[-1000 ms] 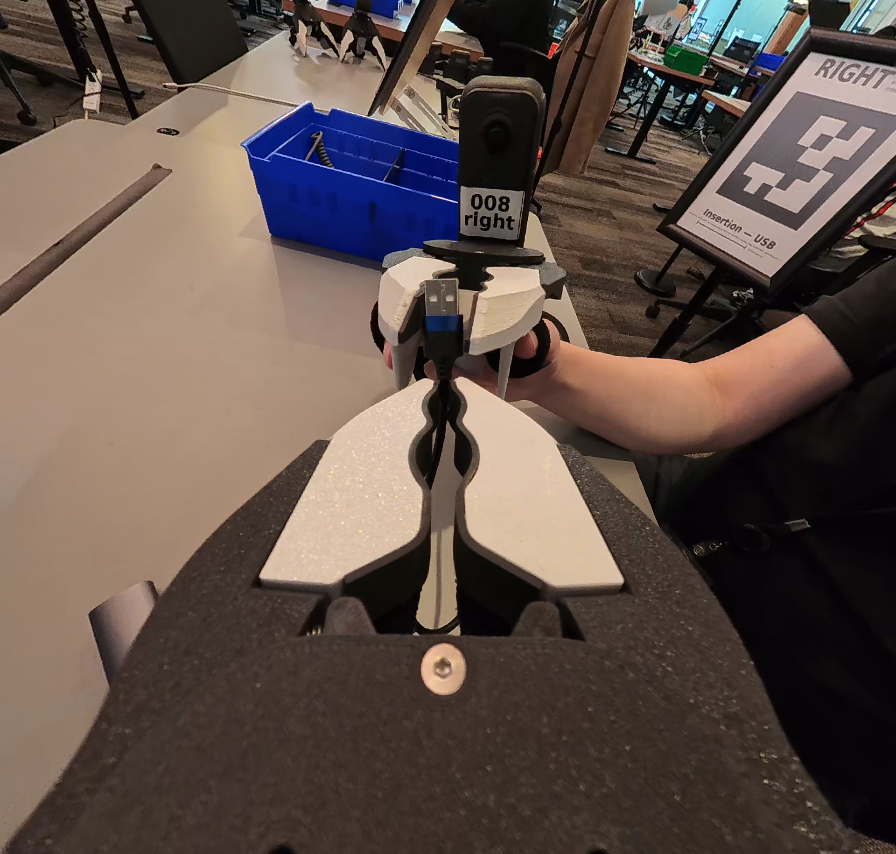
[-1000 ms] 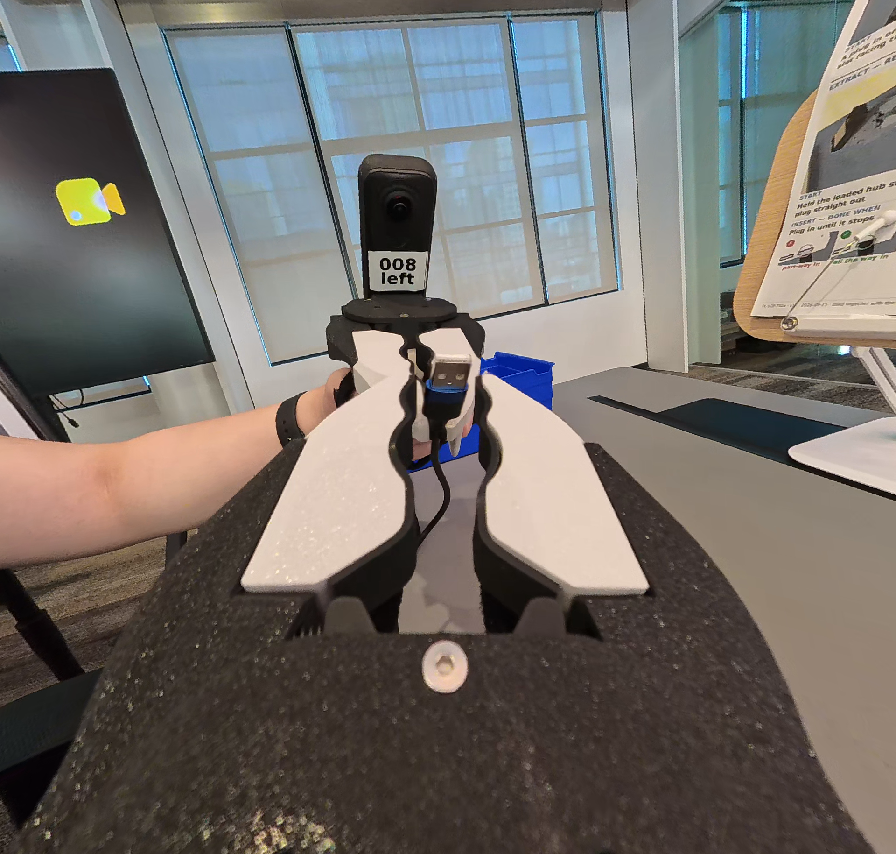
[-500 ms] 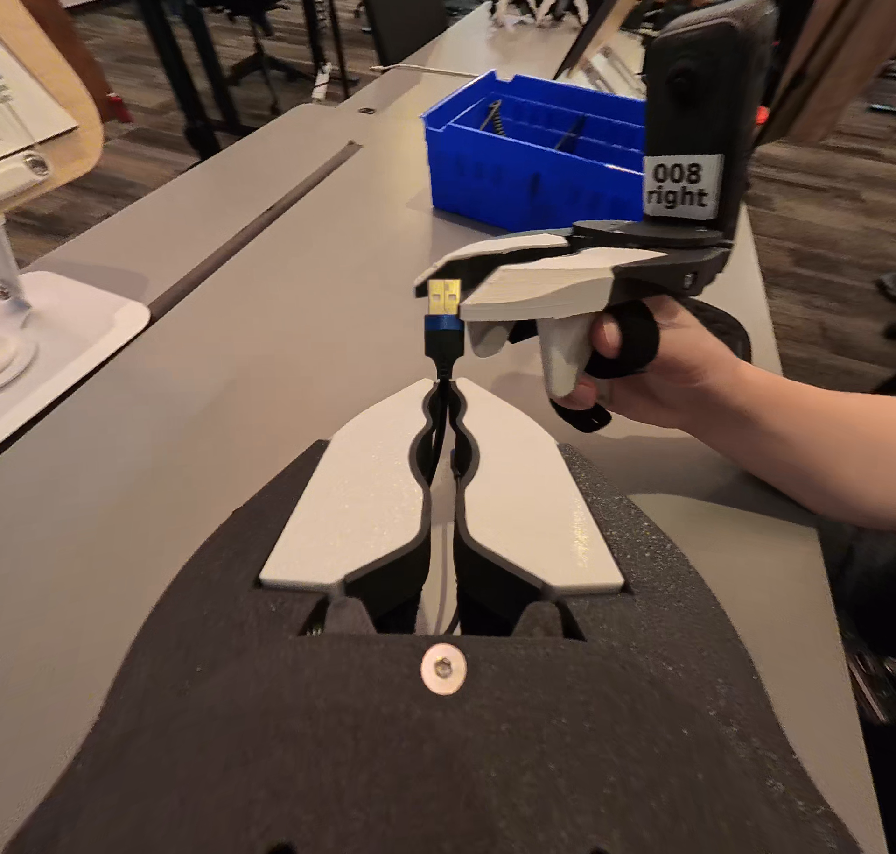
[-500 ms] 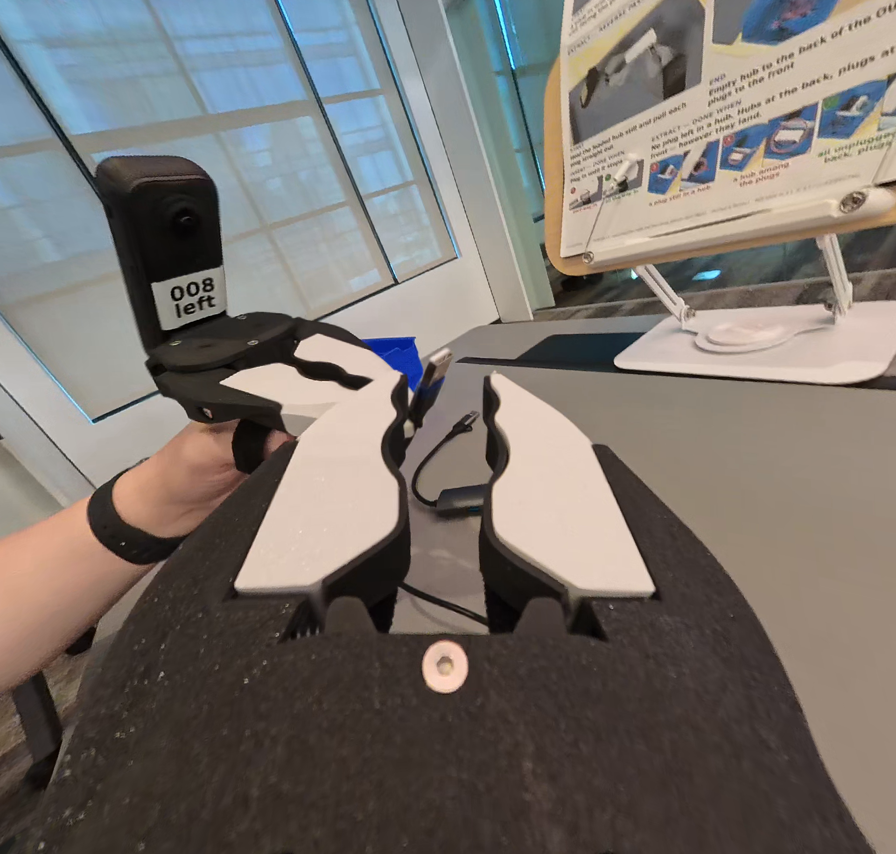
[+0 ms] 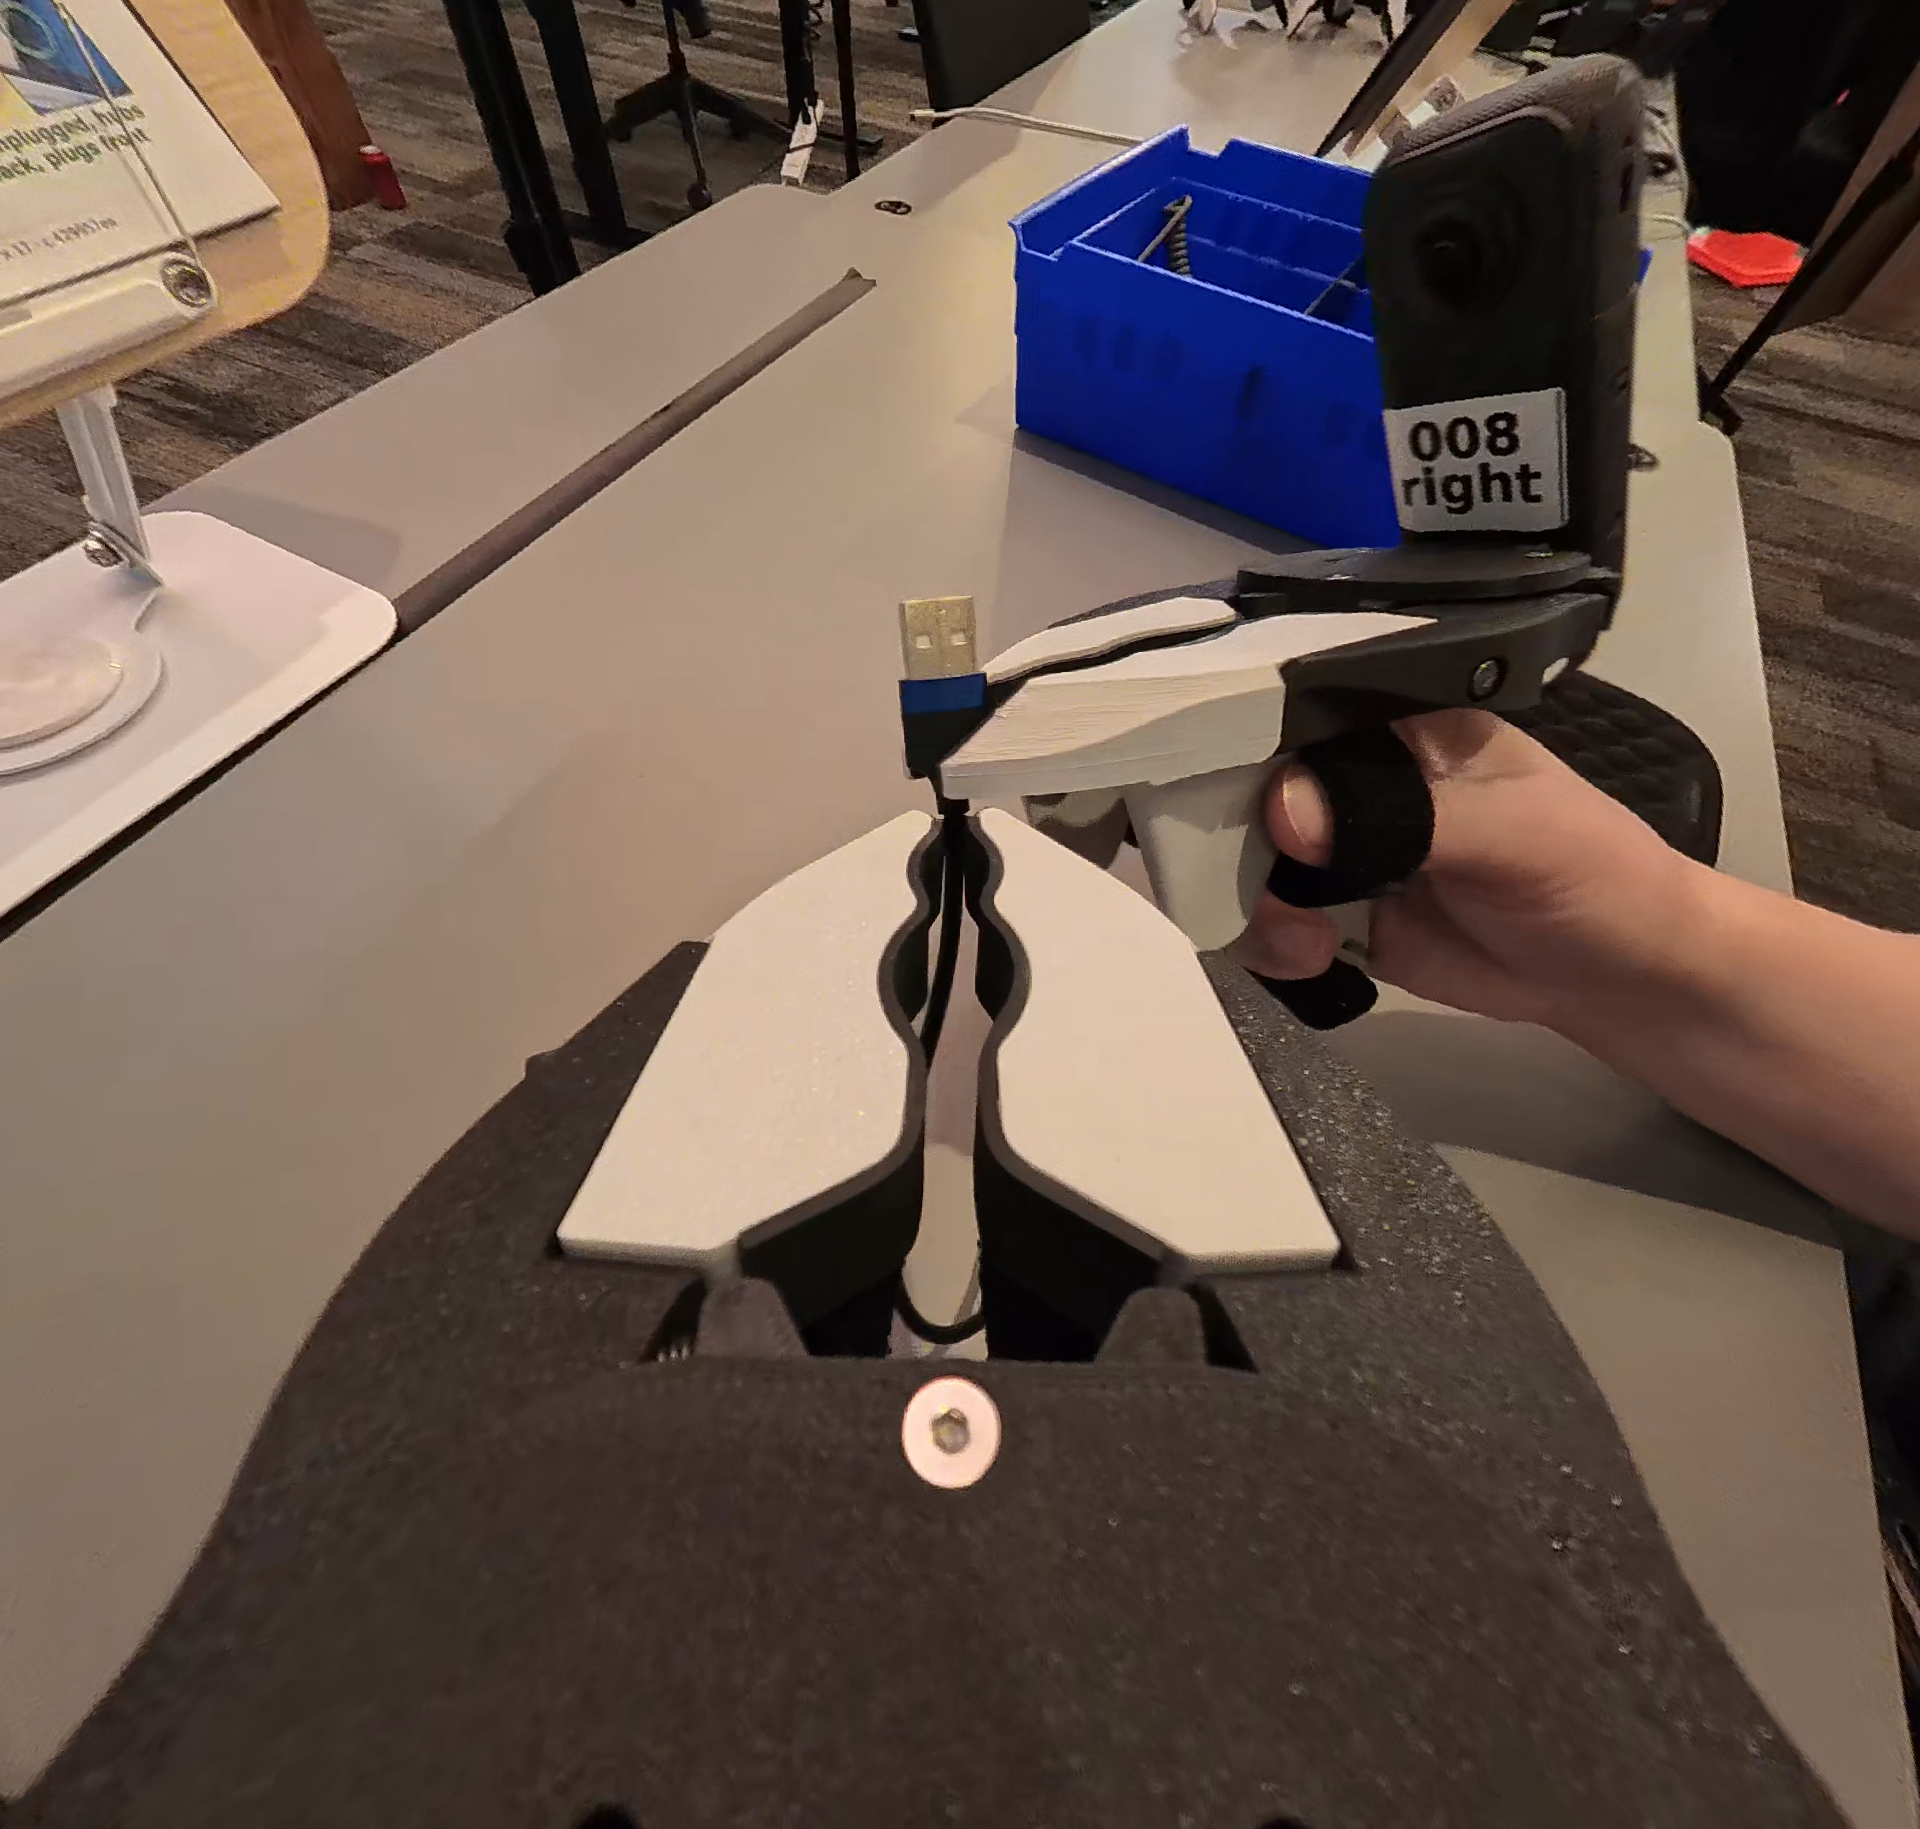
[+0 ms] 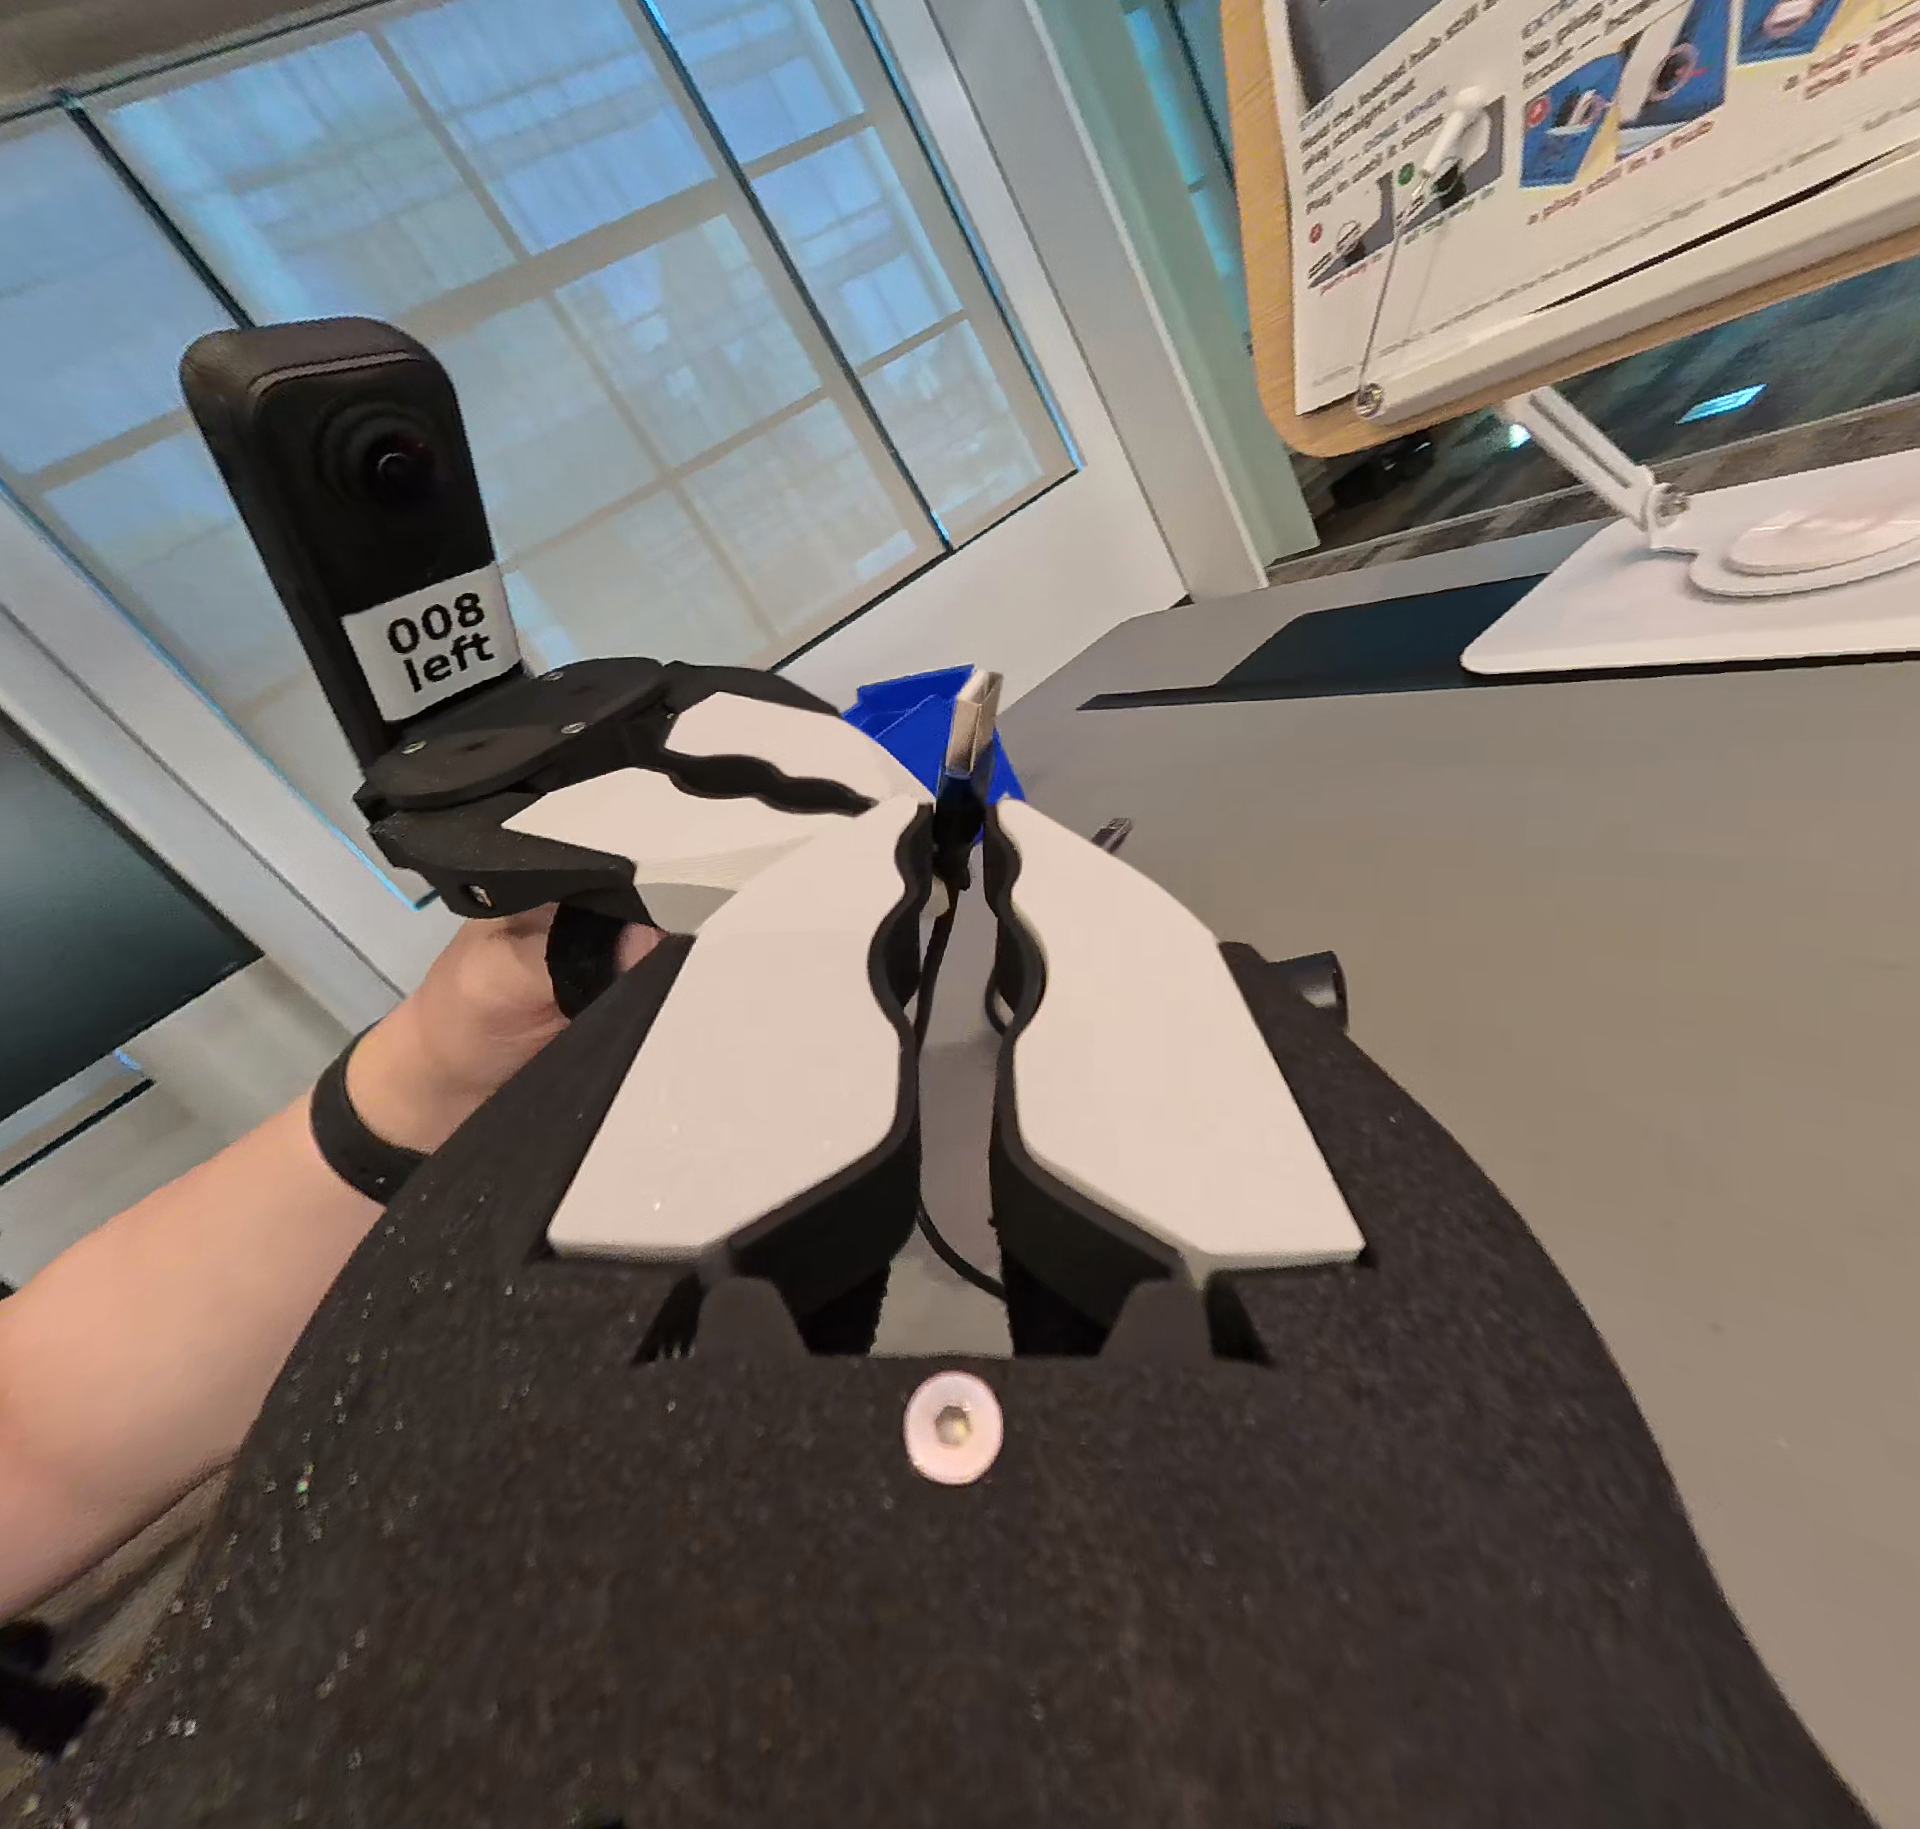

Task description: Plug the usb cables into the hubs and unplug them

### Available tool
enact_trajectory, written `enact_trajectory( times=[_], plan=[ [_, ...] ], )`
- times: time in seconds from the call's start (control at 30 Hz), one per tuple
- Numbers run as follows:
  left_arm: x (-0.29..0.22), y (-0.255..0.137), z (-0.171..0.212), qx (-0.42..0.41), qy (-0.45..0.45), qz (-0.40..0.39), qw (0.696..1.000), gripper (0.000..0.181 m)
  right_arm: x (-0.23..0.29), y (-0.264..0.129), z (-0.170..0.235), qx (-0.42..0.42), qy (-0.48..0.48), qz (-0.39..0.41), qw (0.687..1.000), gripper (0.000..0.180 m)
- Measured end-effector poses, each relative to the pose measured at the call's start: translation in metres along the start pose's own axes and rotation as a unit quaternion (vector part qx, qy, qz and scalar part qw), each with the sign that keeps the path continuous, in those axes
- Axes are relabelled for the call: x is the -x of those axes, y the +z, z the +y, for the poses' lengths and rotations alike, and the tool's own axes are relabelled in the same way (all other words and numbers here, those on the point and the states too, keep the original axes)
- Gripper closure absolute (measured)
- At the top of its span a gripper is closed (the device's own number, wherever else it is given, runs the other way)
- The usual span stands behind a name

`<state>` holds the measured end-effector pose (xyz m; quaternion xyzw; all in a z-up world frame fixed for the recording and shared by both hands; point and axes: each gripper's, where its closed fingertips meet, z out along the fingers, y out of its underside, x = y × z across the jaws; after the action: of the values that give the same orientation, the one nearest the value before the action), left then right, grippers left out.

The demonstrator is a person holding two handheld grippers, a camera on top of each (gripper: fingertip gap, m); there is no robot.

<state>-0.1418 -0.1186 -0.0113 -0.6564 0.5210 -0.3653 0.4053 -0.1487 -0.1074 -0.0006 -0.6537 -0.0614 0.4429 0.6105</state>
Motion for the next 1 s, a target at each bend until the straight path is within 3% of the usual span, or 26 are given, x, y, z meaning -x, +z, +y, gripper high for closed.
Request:
enact_trajectory(
  times=[0.1, 0.33, 0.7, 0.8, 0.87, 1.0],
  plan=[
    [-0.005, -0.003, -0.001, 0.001, -0.010, 0.022, 1.000, 0.178, 0.004, -0.001, 0.000, 0.003, 0.002, -0.021, 1.000, 0.172],
    [-0.014, -0.017, 0.008, 0.041, -0.026, 0.076, 0.996, 0.146, 0.016, -0.004, 0.000, 0.020, -0.006, -0.074, 0.997, 0.172],
    [-0.047, -0.029, 0.009, 0.040, -0.082, 0.226, 0.970, 0.150, 0.049, -0.014, -0.006, 0.027, -0.014, -0.192, 0.981, 0.172],
    [-0.055, -0.027, 0.016, 0.048, -0.087, 0.249, 0.963, 0.165, 0.051, -0.015, -0.003, 0.036, -0.016, -0.200, 0.979, 0.172],
    [-0.054, -0.023, 0.019, 0.044, -0.094, 0.243, 0.964, 0.176, 0.051, -0.015, -0.001, 0.044, -0.012, -0.202, 0.978, 0.172],
    [-0.042, -0.018, 0.024, 0.042, -0.099, 0.194, 0.975, 0.178, 0.040, -0.011, 0.001, 0.050, -0.011, -0.167, 0.985, 0.172]
  ],
)
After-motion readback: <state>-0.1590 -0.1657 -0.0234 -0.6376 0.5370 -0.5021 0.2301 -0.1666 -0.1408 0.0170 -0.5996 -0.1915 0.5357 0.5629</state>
